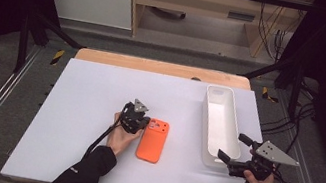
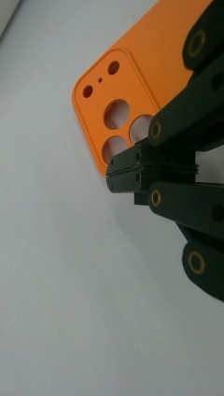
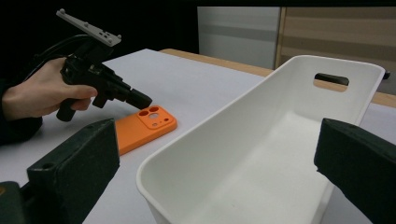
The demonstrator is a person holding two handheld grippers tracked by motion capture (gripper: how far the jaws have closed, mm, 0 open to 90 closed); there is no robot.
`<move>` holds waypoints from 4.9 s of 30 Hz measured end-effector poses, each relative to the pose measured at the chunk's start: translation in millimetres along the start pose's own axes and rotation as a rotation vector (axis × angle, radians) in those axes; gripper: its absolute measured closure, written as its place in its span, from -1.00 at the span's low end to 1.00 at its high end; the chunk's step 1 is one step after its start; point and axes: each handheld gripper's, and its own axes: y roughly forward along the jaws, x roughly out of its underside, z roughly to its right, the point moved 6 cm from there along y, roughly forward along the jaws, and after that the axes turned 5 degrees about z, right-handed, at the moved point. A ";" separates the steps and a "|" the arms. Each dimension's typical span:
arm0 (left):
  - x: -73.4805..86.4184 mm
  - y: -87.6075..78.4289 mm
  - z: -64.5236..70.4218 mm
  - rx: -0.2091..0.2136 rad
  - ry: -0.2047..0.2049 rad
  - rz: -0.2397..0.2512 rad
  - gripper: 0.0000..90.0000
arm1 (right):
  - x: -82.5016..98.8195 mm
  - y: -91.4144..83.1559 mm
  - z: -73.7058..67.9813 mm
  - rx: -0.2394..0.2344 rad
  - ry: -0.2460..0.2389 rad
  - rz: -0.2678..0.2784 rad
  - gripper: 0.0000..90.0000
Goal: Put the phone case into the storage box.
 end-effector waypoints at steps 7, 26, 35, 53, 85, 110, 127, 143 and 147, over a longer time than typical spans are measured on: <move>-3.9 6.3 16.9 0.028 0.031 0.000 1.00 | -0.1 -0.2 0.3 0.000 -0.004 0.001 -0.99; -6.5 12.1 51.0 0.102 0.088 0.001 1.00 | 0.1 0.0 -0.1 -0.002 -0.003 -0.001 -0.99; -7.7 11.8 56.4 0.132 0.096 0.005 0.99 | 0.4 0.4 -0.1 0.000 -0.005 -0.003 -0.99; -38.7 -58.7 51.1 0.218 0.096 0.159 0.24 | -0.7 -1.5 0.8 0.006 -0.007 0.004 -0.99; -57.3 -96.6 77.6 0.233 0.126 0.184 -1.00 | -0.8 -1.8 1.1 0.007 -0.009 0.005 -0.99; -24.9 -48.7 100.9 0.228 0.115 0.051 -1.00 | -1.0 -2.1 0.2 0.004 -0.013 0.004 -0.99; -0.8 -22.0 107.0 0.222 0.104 -0.052 -1.00 | -1.1 -2.4 0.5 0.005 -0.017 0.004 -0.99; 12.3 -8.2 106.6 0.170 0.096 -0.129 -0.99 | -0.8 -2.1 0.2 0.006 -0.014 0.000 -0.99; 15.8 -6.5 107.7 0.161 0.106 -0.145 -0.96 | -1.1 -2.3 0.3 0.006 -0.014 0.002 -0.99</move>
